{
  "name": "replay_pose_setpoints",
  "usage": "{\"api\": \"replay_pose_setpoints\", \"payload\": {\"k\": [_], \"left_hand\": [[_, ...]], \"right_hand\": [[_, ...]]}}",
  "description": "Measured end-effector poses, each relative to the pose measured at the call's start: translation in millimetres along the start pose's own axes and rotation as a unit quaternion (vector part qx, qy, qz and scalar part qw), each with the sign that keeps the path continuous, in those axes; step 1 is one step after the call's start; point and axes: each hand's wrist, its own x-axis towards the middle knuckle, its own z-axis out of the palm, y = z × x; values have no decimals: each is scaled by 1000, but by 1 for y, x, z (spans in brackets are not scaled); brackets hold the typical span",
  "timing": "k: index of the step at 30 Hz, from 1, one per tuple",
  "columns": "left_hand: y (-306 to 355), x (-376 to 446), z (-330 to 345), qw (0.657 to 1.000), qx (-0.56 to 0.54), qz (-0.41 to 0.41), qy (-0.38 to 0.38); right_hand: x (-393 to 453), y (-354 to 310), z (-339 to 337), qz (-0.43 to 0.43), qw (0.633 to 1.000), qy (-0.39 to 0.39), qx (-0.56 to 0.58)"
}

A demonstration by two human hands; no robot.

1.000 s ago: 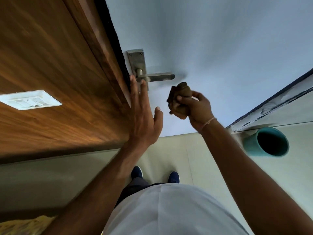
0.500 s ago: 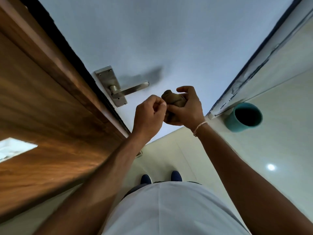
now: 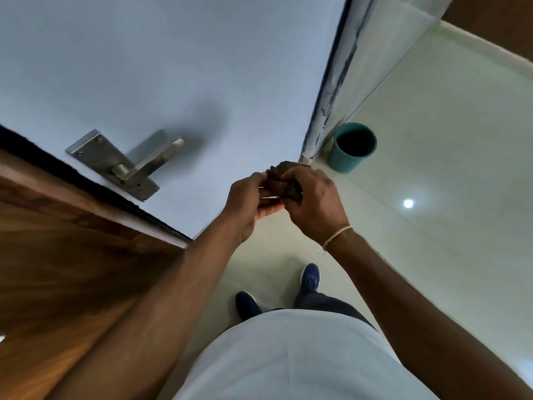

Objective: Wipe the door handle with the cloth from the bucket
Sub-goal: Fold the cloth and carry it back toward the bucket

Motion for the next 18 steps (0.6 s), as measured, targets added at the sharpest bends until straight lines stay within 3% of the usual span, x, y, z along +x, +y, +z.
{"api": "replay_pose_setpoints", "payload": {"k": [6,9,14,18], "left_hand": [[-18,16,59,988,-58,-120,-74],[-25,30,89,984,-78,-128,-97],[-33,66,148,989,-88,-119,-22],[-34,88,205,992,-92,-82,2]], "right_hand": [[-19,50,-26,-55,988,77,-123],[-25,79,-40,-56,986,91,-131],[-25,140,-69,-7,990,105,-92],[-14,187,-97,108,989,100,13]]}}
